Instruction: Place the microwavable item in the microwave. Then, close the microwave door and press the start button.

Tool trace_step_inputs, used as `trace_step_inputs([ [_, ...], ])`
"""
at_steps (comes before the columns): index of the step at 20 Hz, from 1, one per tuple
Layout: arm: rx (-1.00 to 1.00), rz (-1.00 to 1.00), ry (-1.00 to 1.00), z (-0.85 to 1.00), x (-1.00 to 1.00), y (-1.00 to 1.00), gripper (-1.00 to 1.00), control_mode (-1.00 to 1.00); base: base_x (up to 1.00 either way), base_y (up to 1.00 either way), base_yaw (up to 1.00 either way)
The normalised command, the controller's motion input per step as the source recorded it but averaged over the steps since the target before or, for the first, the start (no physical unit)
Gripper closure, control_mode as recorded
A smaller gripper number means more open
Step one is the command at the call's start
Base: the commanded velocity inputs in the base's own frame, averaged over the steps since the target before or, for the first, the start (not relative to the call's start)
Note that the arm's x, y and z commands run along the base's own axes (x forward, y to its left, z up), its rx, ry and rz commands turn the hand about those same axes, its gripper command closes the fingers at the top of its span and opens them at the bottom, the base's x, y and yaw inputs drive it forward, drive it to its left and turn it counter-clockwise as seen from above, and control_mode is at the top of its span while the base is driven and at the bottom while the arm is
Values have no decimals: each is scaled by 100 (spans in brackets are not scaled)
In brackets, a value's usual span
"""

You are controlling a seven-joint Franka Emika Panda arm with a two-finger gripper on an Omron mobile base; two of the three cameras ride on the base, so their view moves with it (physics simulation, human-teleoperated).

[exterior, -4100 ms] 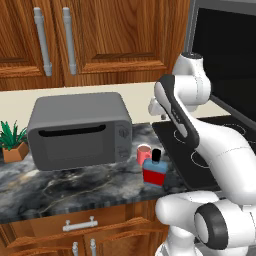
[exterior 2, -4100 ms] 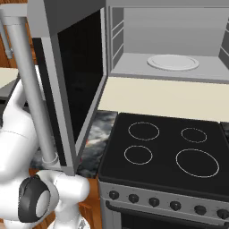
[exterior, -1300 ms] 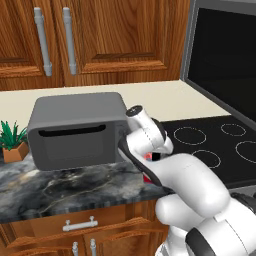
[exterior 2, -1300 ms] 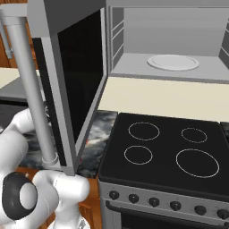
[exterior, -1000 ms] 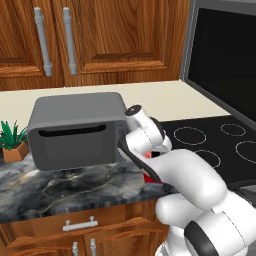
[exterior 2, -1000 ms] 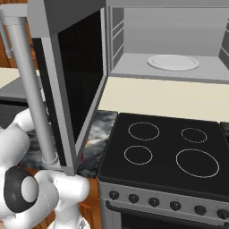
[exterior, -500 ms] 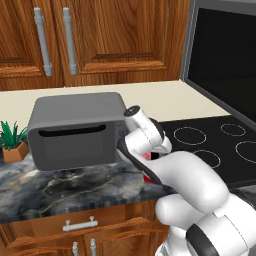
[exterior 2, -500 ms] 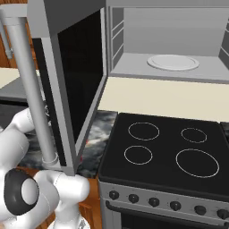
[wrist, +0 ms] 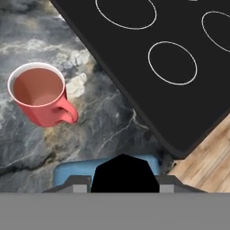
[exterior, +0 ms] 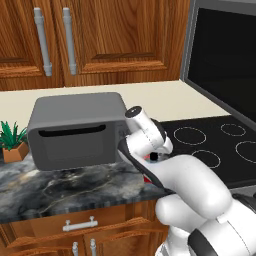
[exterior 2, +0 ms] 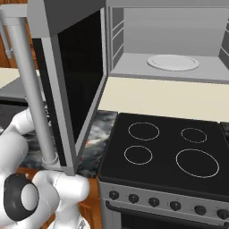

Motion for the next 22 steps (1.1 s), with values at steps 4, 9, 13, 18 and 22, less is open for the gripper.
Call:
trace_step_inputs([
  [4,0,0,-8,11,-25,1,100,-100,0,0,0],
  [9,0,0,-2,33,-48,49,100,-100,0,0,0],
  [13,0,0,-1,32,-5,100,100,-100,0,0,0],
  [18,0,0,-21,22,6,84,100,-100,0,0,0],
  [22,0,0,-18,1,13,41,100,-100,0,0,0],
])
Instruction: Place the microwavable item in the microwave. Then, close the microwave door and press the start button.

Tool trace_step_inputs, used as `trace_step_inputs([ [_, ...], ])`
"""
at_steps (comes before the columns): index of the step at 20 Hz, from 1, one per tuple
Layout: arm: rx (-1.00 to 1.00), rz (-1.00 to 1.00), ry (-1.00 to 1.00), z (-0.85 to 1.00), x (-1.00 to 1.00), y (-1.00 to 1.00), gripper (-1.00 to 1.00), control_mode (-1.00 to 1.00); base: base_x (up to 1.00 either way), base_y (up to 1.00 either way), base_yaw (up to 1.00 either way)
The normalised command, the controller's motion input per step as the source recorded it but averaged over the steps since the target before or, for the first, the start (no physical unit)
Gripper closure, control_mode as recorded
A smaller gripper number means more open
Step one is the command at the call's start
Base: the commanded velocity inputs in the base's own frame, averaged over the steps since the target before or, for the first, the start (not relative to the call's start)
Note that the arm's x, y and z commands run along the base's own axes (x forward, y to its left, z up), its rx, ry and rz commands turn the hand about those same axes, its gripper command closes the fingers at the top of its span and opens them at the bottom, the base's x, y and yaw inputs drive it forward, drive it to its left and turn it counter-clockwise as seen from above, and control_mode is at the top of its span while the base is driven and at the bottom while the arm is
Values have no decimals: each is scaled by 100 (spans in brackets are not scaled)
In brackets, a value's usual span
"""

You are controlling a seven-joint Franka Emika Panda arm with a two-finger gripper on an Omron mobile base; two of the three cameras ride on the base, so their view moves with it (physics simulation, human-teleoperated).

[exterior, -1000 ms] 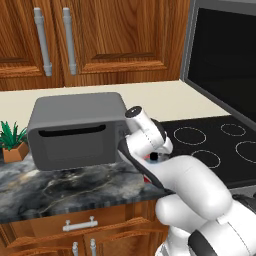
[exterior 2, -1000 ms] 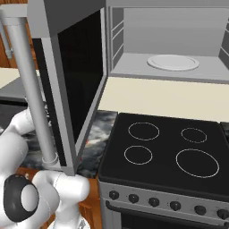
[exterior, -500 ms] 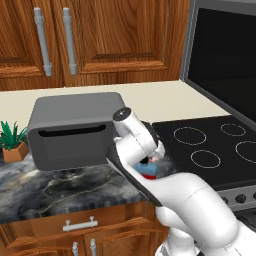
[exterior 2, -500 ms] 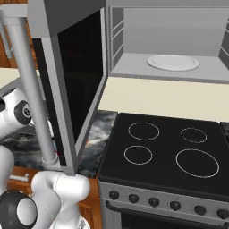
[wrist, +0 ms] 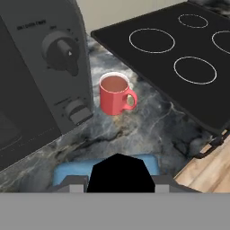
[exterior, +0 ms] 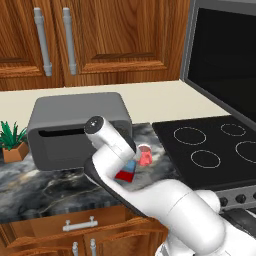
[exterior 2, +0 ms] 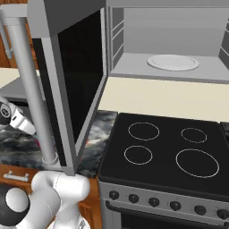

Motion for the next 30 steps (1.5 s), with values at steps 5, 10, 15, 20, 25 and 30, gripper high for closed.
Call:
trace_step_inputs([
  [5,0,0,2,-26,7,12,100,-100,0,0,0],
  [10,0,1,13,-26,13,0,100,-100,0,0,0],
  [15,0,4,2,-30,28,0,100,-100,0,0,0],
  [20,0,8,-2,-35,14,0,100,-100,0,0,0],
  [25,0,9,-5,-42,1,0,100,-100,0,0,0],
  [30,1,10,-10,-32,0,-8,-100,-100,0,0,0],
])
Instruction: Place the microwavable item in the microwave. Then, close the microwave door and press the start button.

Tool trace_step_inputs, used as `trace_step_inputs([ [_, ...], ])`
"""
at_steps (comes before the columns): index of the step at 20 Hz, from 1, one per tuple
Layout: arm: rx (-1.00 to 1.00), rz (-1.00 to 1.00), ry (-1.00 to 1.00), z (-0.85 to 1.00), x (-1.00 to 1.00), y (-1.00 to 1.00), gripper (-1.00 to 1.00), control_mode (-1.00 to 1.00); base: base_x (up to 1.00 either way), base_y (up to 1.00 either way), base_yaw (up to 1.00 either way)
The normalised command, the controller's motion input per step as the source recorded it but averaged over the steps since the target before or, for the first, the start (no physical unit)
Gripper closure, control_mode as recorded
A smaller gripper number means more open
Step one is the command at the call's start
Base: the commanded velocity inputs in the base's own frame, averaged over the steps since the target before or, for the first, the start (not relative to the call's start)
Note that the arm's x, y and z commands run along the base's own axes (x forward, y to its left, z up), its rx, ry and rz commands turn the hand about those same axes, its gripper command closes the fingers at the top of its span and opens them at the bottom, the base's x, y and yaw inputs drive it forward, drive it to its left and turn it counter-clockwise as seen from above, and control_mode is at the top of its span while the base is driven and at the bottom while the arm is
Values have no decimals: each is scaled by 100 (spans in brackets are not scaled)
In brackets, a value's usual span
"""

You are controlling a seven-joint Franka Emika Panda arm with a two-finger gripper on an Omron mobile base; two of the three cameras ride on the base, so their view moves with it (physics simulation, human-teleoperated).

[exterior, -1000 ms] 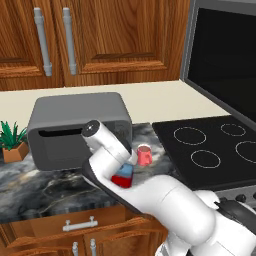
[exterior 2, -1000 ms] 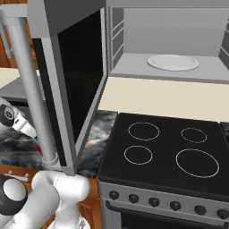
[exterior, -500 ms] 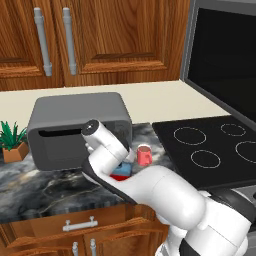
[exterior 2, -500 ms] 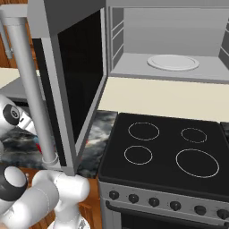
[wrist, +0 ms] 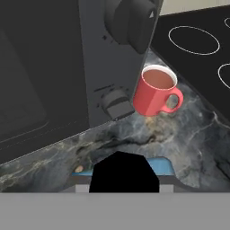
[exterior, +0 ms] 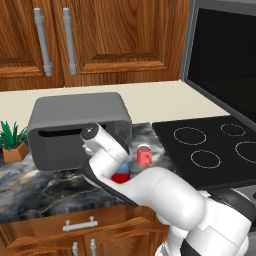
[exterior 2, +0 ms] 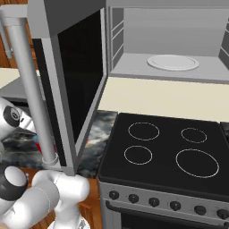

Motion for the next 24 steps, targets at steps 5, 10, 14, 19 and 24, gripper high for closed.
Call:
trace_step_inputs([
  [5,3,8,-1,-10,0,-20,-100,-100,0,0,0],
  [10,2,8,3,12,2,-22,-100,-100,0,0,0],
  [14,0,6,4,83,-2,-24,-100,-100,0,0,0],
  [19,0,3,0,94,-17,-38,-100,-100,0,0,0],
  [24,0,3,6,35,-3,-68,-100,-100,0,0,0],
])
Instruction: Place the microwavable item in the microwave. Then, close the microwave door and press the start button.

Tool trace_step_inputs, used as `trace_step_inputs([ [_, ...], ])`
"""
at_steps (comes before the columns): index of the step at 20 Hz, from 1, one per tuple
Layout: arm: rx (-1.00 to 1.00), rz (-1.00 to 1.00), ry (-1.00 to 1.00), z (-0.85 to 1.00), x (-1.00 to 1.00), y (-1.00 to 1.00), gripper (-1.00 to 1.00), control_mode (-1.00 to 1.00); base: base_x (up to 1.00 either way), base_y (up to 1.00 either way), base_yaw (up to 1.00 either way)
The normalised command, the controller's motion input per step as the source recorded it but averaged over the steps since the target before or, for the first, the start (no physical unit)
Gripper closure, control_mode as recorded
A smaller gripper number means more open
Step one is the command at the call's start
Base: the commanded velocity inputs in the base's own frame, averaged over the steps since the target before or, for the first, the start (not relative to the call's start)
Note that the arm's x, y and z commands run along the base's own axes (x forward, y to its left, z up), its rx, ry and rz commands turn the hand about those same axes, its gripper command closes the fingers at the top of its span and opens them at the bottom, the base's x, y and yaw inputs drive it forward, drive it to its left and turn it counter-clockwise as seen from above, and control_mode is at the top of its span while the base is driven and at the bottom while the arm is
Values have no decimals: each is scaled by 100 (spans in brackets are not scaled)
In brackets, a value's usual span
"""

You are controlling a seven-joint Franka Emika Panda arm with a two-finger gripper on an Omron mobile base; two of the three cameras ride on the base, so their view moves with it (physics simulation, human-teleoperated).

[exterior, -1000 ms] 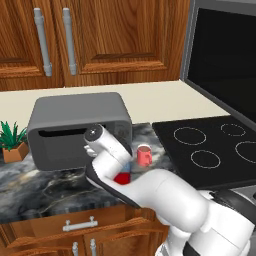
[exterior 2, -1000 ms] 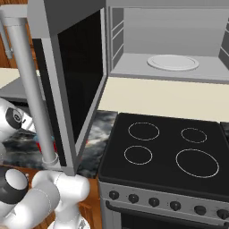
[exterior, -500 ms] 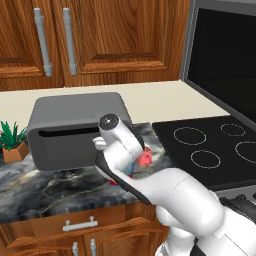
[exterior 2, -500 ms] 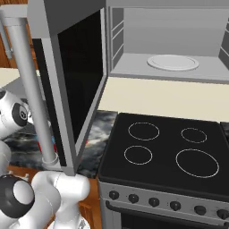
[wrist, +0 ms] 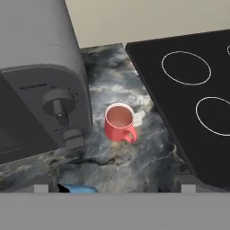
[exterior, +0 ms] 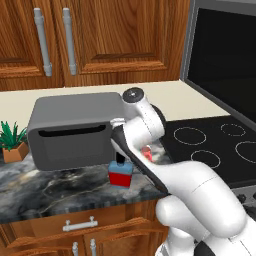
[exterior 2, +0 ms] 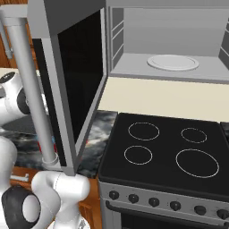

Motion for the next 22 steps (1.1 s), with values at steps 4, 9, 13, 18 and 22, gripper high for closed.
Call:
trace_step_inputs([
  [4,6,4,10,-24,-3,-91,-100,-100,0,0,0],
  [9,16,8,20,-52,1,-87,-100,-100,0,0,0],
  [13,6,6,18,-50,18,-46,-100,-100,0,0,0],
  [18,0,4,13,-49,30,1,-100,-100,0,0,0],
  [22,0,7,15,-44,24,8,-100,-100,0,0,0],
])
